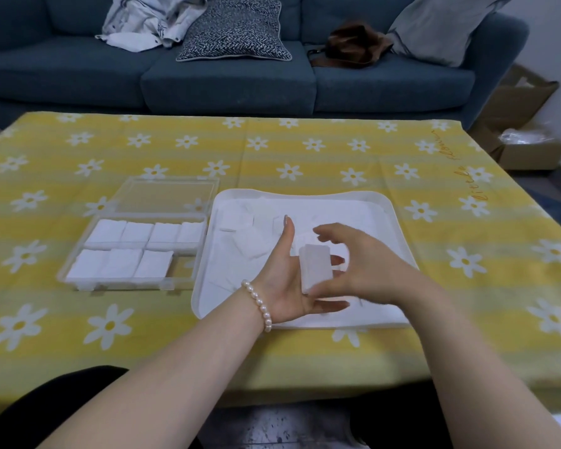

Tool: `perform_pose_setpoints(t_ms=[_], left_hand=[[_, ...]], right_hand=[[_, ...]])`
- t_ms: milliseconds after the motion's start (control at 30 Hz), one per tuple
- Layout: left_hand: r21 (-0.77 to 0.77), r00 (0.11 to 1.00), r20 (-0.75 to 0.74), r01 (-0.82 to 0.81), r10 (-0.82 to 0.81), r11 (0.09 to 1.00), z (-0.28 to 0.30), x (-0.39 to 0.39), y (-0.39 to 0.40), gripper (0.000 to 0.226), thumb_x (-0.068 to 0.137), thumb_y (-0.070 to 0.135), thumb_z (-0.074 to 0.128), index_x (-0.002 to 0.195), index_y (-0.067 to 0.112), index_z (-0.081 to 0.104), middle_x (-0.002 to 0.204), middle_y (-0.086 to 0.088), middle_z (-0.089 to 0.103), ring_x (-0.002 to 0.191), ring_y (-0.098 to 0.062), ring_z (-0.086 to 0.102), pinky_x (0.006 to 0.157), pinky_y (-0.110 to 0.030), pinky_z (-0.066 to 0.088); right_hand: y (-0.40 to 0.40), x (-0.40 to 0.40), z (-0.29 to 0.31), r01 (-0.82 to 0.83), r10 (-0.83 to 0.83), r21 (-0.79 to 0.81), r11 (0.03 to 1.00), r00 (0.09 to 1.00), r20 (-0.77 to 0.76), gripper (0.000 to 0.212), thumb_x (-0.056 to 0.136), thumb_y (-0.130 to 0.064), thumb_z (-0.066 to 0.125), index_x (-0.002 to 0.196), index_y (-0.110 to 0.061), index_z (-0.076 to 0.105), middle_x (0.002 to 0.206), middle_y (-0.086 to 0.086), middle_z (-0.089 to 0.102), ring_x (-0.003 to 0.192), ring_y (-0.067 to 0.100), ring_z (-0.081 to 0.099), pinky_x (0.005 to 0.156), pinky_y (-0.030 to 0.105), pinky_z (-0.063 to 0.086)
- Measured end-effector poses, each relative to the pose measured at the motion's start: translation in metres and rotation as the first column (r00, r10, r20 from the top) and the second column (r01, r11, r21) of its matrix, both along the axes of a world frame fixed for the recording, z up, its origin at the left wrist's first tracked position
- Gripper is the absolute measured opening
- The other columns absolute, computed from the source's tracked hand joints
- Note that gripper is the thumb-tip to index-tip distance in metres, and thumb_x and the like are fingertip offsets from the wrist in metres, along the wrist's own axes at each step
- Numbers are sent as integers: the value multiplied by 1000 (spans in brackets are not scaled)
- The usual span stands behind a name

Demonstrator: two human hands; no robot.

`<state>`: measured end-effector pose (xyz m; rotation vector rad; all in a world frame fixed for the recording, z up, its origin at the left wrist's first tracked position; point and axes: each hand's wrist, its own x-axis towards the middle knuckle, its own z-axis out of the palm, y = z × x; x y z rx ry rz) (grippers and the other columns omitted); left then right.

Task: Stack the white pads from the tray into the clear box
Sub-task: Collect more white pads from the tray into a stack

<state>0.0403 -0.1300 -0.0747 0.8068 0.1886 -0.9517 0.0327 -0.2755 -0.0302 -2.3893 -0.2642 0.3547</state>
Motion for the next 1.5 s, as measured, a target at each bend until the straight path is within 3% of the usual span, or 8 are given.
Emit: perform_pose_setpoints(t_ms=[67, 167, 467, 667, 800, 1067, 1267, 1500], left_hand=[[4, 1000, 13, -10, 10, 1000, 0, 1, 0, 97, 67, 90, 20, 110, 15, 64, 97, -8, 64, 88, -29, 59, 76, -41, 45], [32, 999, 36, -27, 26, 999, -2, 1, -2, 91, 71, 88, 16, 107, 19, 65, 93, -6, 66, 78, -25, 61, 67, -35, 42], [-83, 996, 28, -86, 89, 993, -2, 2, -2, 73, 87, 71, 24, 102, 11, 63, 79, -5, 69, 61, -19, 67, 48, -20, 48], [15, 996, 66, -59, 58, 998, -9, 3, -3, 72, 85, 71, 24, 115, 19, 63, 101, -4, 70, 89, -20, 68, 70, -31, 54], [46, 996, 73, -47, 44, 998, -10, 5, -2, 79, 81, 77, 22, 116, 20, 63, 103, -4, 68, 92, -22, 64, 73, -35, 48], [50, 994, 112, -13, 8, 999, -13, 4, -3, 88, 71, 80, 38, 132, 19, 55, 124, -10, 52, 114, -32, 47, 87, -42, 35], [14, 996, 75, -50, 49, 999, -5, 5, -1, 79, 71, 83, 30, 100, 22, 70, 95, -5, 66, 89, -23, 62, 75, -37, 45], [34, 999, 35, -33, 32, 999, -6, 4, -2, 99, 54, 91, 34, 114, 18, 63, 99, -8, 58, 86, -25, 57, 68, -35, 40]], right_hand=[[12, -5, -3, -60, 78, -228, 972, 995, 68, 94, 61, -41, 81, 140, -26, 35, 130, -6, 48, 118, 16, 47, 97, 33, 42], [20, -5, -8, -58, 137, -413, 909, 977, 165, 82, 65, -46, 74, 136, -24, 37, 122, -5, 52, 112, 18, 47, 94, 37, 39], [20, 0, -10, -48, 119, -375, 926, 979, 167, 62, 62, -46, 75, 113, -23, 49, 100, -5, 55, 98, 18, 48, 86, 37, 41], [20, 0, -12, -73, 145, -392, 917, 977, 157, 70, 60, -50, 75, 119, -26, 45, 104, -6, 53, 100, 17, 47, 87, 35, 40], [21, 0, -13, -78, 153, -406, 911, 976, 156, 74, 59, -51, 75, 121, -26, 44, 105, -6, 52, 100, 17, 47, 84, 33, 37], [24, 1, -13, -98, 194, -483, 870, 969, 152, 57, 62, -52, 74, 97, -25, 37, 91, -7, 46, 93, 19, 47, 78, 32, 36], [18, -1, -8, -99, 141, -308, 946, 983, 115, 74, 60, -41, 78, 125, -27, 43, 105, -5, 52, 101, 17, 46, 89, 36, 42], [22, 0, -12, -82, 169, -446, 891, 973, 158, 67, 63, -46, 74, 120, -24, 47, 107, -3, 51, 102, 20, 47, 88, 35, 38]])
